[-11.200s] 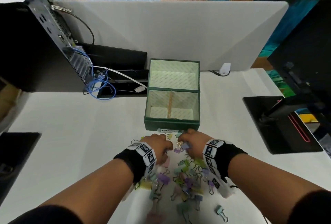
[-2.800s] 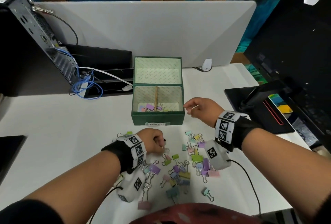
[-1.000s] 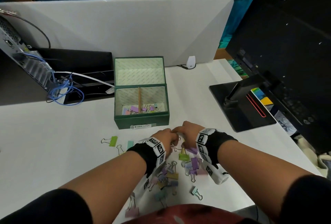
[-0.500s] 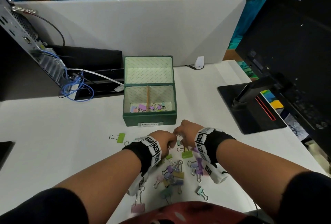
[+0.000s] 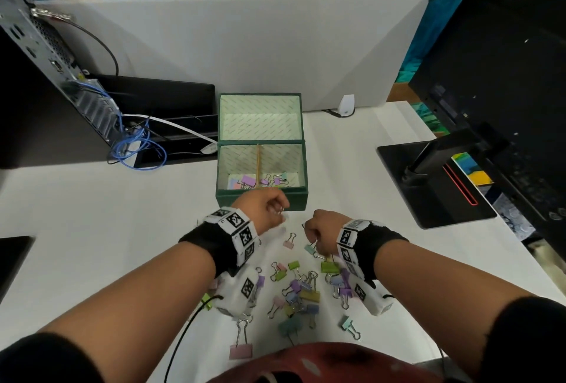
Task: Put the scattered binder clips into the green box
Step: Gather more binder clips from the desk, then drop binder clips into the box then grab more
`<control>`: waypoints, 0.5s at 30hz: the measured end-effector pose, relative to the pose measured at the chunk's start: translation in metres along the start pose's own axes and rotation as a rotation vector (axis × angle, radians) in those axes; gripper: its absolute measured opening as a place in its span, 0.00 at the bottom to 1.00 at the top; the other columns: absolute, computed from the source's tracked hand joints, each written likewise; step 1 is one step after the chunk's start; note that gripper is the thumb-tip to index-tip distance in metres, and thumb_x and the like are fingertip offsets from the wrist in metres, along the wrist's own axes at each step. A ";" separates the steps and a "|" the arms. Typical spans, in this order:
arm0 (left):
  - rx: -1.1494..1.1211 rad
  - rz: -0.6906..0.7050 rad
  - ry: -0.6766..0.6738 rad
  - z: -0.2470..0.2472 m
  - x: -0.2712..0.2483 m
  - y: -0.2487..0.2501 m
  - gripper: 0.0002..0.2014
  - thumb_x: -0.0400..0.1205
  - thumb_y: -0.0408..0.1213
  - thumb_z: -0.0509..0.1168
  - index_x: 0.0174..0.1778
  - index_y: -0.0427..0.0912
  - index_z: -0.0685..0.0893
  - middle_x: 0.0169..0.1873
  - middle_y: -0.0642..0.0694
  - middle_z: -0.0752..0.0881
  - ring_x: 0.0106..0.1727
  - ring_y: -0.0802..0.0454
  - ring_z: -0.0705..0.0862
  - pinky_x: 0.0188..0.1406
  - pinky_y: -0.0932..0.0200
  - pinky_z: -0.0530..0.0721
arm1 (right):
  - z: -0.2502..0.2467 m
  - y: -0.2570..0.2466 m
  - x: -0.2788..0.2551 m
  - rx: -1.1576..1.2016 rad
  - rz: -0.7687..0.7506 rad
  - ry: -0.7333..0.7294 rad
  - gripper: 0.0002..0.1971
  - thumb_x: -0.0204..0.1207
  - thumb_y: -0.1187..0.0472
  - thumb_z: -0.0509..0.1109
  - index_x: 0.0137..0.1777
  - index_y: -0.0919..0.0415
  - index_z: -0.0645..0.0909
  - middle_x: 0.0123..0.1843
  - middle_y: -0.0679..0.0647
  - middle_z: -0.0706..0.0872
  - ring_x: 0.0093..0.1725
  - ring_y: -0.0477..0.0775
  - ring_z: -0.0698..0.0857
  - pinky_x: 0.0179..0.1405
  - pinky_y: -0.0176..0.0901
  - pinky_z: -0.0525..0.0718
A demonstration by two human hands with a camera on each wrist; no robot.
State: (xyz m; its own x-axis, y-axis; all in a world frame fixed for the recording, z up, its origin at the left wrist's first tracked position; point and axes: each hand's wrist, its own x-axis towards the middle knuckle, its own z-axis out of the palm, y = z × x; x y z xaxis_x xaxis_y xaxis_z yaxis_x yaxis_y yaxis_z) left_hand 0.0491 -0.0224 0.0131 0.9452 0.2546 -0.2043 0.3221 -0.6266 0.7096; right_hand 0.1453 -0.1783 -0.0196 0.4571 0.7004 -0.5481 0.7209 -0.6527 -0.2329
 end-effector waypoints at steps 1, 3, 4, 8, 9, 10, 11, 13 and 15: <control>-0.018 0.007 0.034 -0.008 0.001 0.006 0.08 0.74 0.33 0.72 0.47 0.48 0.84 0.41 0.51 0.83 0.42 0.56 0.80 0.42 0.70 0.78 | -0.001 0.000 -0.001 0.011 0.003 0.000 0.09 0.68 0.70 0.68 0.47 0.60 0.81 0.48 0.53 0.71 0.44 0.54 0.74 0.27 0.33 0.66; -0.053 0.022 0.129 -0.027 0.007 0.017 0.09 0.74 0.34 0.72 0.48 0.48 0.84 0.43 0.51 0.83 0.43 0.56 0.81 0.42 0.70 0.78 | -0.001 -0.001 -0.001 0.029 0.008 0.000 0.07 0.68 0.70 0.69 0.41 0.58 0.77 0.48 0.53 0.72 0.44 0.54 0.75 0.27 0.33 0.67; -0.076 0.021 0.181 -0.036 0.012 0.023 0.09 0.74 0.34 0.72 0.48 0.49 0.84 0.42 0.52 0.83 0.43 0.56 0.81 0.43 0.69 0.80 | -0.001 -0.001 -0.001 0.036 0.015 -0.001 0.08 0.68 0.70 0.69 0.41 0.57 0.76 0.48 0.53 0.73 0.44 0.54 0.76 0.27 0.33 0.68; -0.205 -0.041 0.233 -0.057 0.029 0.033 0.13 0.75 0.43 0.72 0.56 0.53 0.83 0.49 0.54 0.82 0.53 0.53 0.83 0.53 0.51 0.88 | -0.002 -0.002 -0.004 0.052 0.029 0.011 0.13 0.70 0.68 0.69 0.54 0.58 0.80 0.52 0.54 0.72 0.45 0.55 0.76 0.41 0.42 0.79; -0.190 -0.046 0.205 -0.057 0.031 0.033 0.16 0.76 0.47 0.70 0.59 0.55 0.81 0.53 0.55 0.81 0.56 0.54 0.82 0.56 0.51 0.86 | -0.003 -0.002 -0.004 0.050 0.022 0.008 0.16 0.71 0.67 0.69 0.58 0.57 0.79 0.53 0.54 0.71 0.46 0.54 0.75 0.46 0.44 0.80; -0.156 -0.046 0.176 -0.055 0.031 0.032 0.18 0.77 0.49 0.69 0.63 0.55 0.80 0.55 0.57 0.79 0.59 0.56 0.80 0.59 0.54 0.83 | -0.003 -0.001 -0.006 0.050 0.013 0.006 0.16 0.72 0.66 0.69 0.60 0.56 0.79 0.52 0.53 0.70 0.46 0.54 0.75 0.48 0.45 0.80; -0.117 -0.040 0.159 -0.051 0.030 0.032 0.19 0.77 0.49 0.68 0.65 0.55 0.78 0.56 0.58 0.77 0.60 0.58 0.78 0.60 0.58 0.79 | -0.003 0.000 -0.007 0.049 0.006 0.005 0.16 0.72 0.66 0.68 0.60 0.55 0.80 0.52 0.52 0.69 0.46 0.54 0.75 0.49 0.45 0.80; -0.063 -0.008 0.158 -0.042 0.024 0.031 0.18 0.77 0.46 0.69 0.64 0.54 0.79 0.55 0.57 0.77 0.58 0.60 0.77 0.58 0.61 0.74 | -0.003 0.000 -0.009 0.034 -0.001 0.003 0.14 0.72 0.68 0.68 0.57 0.56 0.82 0.51 0.52 0.69 0.46 0.54 0.75 0.48 0.45 0.79; -0.008 0.041 0.122 -0.031 0.016 0.027 0.15 0.76 0.43 0.71 0.58 0.53 0.82 0.54 0.55 0.80 0.57 0.58 0.79 0.59 0.60 0.78 | -0.004 -0.001 -0.009 0.024 -0.002 -0.008 0.13 0.70 0.69 0.68 0.54 0.58 0.83 0.51 0.52 0.70 0.46 0.54 0.75 0.45 0.43 0.77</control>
State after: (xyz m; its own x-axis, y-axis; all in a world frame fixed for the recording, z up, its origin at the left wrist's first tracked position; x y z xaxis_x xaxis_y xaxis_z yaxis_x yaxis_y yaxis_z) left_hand 0.0712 -0.0124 0.0504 0.9440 0.3169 -0.0920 0.2827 -0.6328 0.7209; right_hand 0.1425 -0.1831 -0.0113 0.4516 0.6996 -0.5537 0.7091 -0.6581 -0.2532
